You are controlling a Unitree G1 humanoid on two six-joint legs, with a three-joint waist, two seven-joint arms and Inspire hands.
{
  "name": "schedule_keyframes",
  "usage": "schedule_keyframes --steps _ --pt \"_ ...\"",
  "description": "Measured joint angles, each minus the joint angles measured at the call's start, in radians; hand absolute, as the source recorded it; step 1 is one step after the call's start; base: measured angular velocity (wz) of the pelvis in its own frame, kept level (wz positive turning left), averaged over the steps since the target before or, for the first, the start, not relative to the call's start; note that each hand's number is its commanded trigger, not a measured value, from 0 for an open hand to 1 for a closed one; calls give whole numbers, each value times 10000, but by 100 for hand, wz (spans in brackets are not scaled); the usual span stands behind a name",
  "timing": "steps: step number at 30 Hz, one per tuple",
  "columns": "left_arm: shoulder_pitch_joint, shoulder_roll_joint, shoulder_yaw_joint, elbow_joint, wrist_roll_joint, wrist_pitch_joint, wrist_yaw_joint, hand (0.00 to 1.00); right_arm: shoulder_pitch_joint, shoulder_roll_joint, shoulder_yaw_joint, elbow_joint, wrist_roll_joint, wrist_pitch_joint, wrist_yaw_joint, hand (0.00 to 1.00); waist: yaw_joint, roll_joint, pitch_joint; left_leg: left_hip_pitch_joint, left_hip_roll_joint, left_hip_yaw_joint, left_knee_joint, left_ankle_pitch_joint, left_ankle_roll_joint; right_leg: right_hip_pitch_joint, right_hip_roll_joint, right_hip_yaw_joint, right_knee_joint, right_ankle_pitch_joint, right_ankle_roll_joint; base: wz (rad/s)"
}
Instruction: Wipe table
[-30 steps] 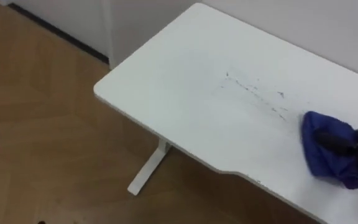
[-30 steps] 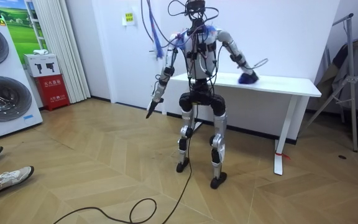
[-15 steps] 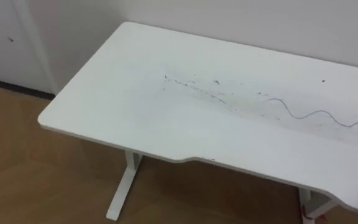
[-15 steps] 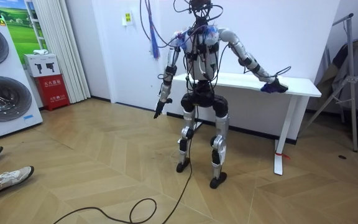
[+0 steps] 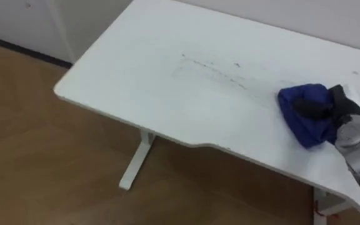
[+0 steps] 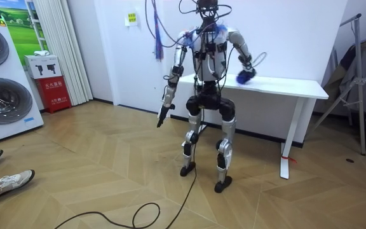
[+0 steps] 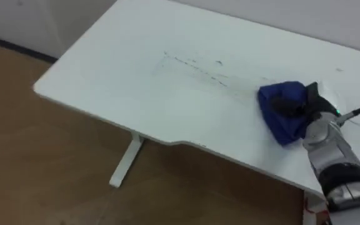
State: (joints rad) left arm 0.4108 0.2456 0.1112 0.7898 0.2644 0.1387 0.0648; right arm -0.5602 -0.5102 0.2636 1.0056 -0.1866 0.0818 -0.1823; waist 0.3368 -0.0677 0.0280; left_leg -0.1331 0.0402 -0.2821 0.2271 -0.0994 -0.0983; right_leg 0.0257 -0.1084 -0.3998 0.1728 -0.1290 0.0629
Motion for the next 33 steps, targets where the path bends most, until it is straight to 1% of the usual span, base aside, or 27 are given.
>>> schedule_keyframes --steps 2,3,4,5,6,7,8,9,10,11,13,14,15,16,17,18,19,21,23,24,26,27,28,29,31,32,33 --pt "94 6 -34 -5 24 136 1 0 456 28 -120 438 -77 -2 61 100 -2 -66 -37 78 -163 -98 -6 18 34 380 -91 -304 -62 -152 128 91" --pt "125 -27 -34 -14 24 127 1 0 1075 44 -672 503 -11 -160 51 100 -71 -85 -47 101 -231 -94 -2 33 63 597 -142 -432 -65 -219 197 78" --pt "211 -37 -26 -20 31 110 1 0 1580 91 -1207 462 10 -662 -81 100 -330 -99 -58 161 -280 -41 11 42 84 802 -168 -439 -64 -257 257 73" --pt "241 -36 10 -24 53 108 1 0 1798 109 -1407 462 -32 -824 -124 100 -462 -115 -73 180 -294 76 37 39 94 893 -182 -434 -53 -276 284 55" --pt "277 -17 81 -81 51 89 26 0 2311 175 -1839 462 -26 -1059 -278 100 -673 -132 -101 233 -295 417 93 24 143 1084 -196 -421 -61 -308 317 36" --pt "321 -23 157 -129 50 -50 134 0 2822 178 -2149 463 28 -1255 -371 100 -881 -221 -177 346 -296 703 100 -4 207 1245 -218 -401 -70 -340 331 24" --pt "320 -24 202 -129 64 -138 152 0 3044 177 -2338 463 44 -1293 -362 100 -972 -262 -210 409 -296 785 103 -22 237 1321 -234 -409 -74 -358 350 3" --pt "313 -26 293 -125 121 -284 152 0 3491 178 -2787 503 56 -1328 -346 100 -1143 -335 -297 484 -297 924 111 -66 299 1395 -257 -416 -81 -388 370 -12" --pt "191 -20 297 -112 127 -363 151 0 3838 141 -3203 567 42 -1352 -353 100 -1356 -336 -301 577 -293 986 131 -116 330 1450 -270 -367 -70 -389 372 -16" --pt "139 -7 298 -88 126 -405 150 0 3964 96 -3361 598 42 -1352 -353 100 -1448 -312 -311 600 -291 1033 134 -136 343 1457 -281 -344 -68 -389 372 -38" --pt "-50 141 329 -60 76 -615 148 0 4394 -167 -3802 604 120 -1351 -359 100 -1594 -218 -355 544 -143 1633 314 -278 350 1189 -292 -105 -76 -386 366 -72" --pt "-84 182 350 -61 57 -620 147 0 4466 -246 -3875 605 158 -1351 -361 100 -1677 -170 -383 450 -98 1743 407 -338 344 1096 -279 -99 -69 -390 359 -66" --pt "-327 198 446 -64 79 -615 148 0 4611 -459 -4034 618 169 -1351 -363 100 -1858 -47 -415 180 -18 1861 653 -463 304 867 -248 -37 -11 -380 278 -48" --pt "-536 213 450 -64 102 -616 147 0 4628 -642 -4162 671 201 -1350 -400 100 -1949 100 -404 13 69 2020 771 -470 305 624 -202 194 29 -314 205 -46" --pt "-632 215 449 -64 100 -618 145 0 4625 -731 -4161 716 207 -1350 -438 100 -1953 158 -396 -23 110 2119 795 -470 307 503 -182 344 22 -276 189 -64" --pt "-794 232 428 -58 21 -616 156 0 4533 -740 -4131 759 235 -1339 -548 100 -1951 232 -400 -42 182 2280 793 -471 309 311 -136 645 3 -247 214 -69" --pt "-903 269 363 -51 -9 -617 177 0 4481 -704 -4023 759 267 -1338 -709 100 -1947 263 -388 -59 185 2274 787 -471 310 164 -88 842 -7 -227 252 -67" --pt "-1149 290 78 11 -346 -620 204 0 4174 -585 -3901 815 281 -1286 -926 100 -1946 305 -391 -179 189 2273 814 -465 316 -76 -52 989 -25 -87 172 -46" --pt "-1366 257 -213 151 -359 -620 225 0 3726 -453 -3633 838 255 -985 -1178 100 -1942 327 -385 -316 198 2294 865 -460 324 -284 2 1189 -27 42 198 -31" --pt "-1380 226 -424 183 -361 -613 282 0 3404 -324 -3439 829 254 -719 -1315 100 -1885 331 -382 -370 220 2340 877 -459 325 -412 50 1390 -12 101 178 -45" --pt "-1405 60 -581 291 -355 -580 338 0 2869 -264 -3014 832 241 -330 -1412 100 -1485 351 -372 -427 378 2729 844 -465 333 -663 81 1622 14 212 124 -60" --pt "-1481 3 -682 554 -353 -589 341 0 2339 -175 -2724 832 247 -47 -1438 100 -1282 374 -366 -536 413 2786 805 -461 326 -906 134 1772 23 296 89 -69" --pt "-1529 -10 -833 832 -359 -556 319 0 1614 -52 -2206 832 221 142 -1430 100 -1028 437 -344 -727 429 2777 798 -459 324 -1177 144 1769 137 405 48 -63" --pt "-1527 -33 -854 926 -360 -550 317 0 1251 -26 -1953 831 176 183 -1428 100 -975 476 -309 -822 440 2755 805 -448 313 -1293 167 1769 132 454 26 -43" --pt "-1548 -60 -1011 959 -374 -492 269 0 -312 192 -1051 828 -46 369 -1280 100 -581 653 -185 -1187 509 2721 729 -275 261 -1783 249 1770 201 537 -74 -6" --pt "-1582 -60 -1047 959 -380 -502 231 0 -704 219 -841 846 -120 381 -1193 100 -450 734 -101 -1209 512 2698 668 -213 254 -1857 257 1758 222 537 -89 14" --pt "-1650 -33 -1122 947 -471 -541 132 0 -1413 218 -462 874 -284 320 -1037 100 -249 891 72 -1299 499 2615 541 -99 234 -2006 255 1705 306 498 -132 27"
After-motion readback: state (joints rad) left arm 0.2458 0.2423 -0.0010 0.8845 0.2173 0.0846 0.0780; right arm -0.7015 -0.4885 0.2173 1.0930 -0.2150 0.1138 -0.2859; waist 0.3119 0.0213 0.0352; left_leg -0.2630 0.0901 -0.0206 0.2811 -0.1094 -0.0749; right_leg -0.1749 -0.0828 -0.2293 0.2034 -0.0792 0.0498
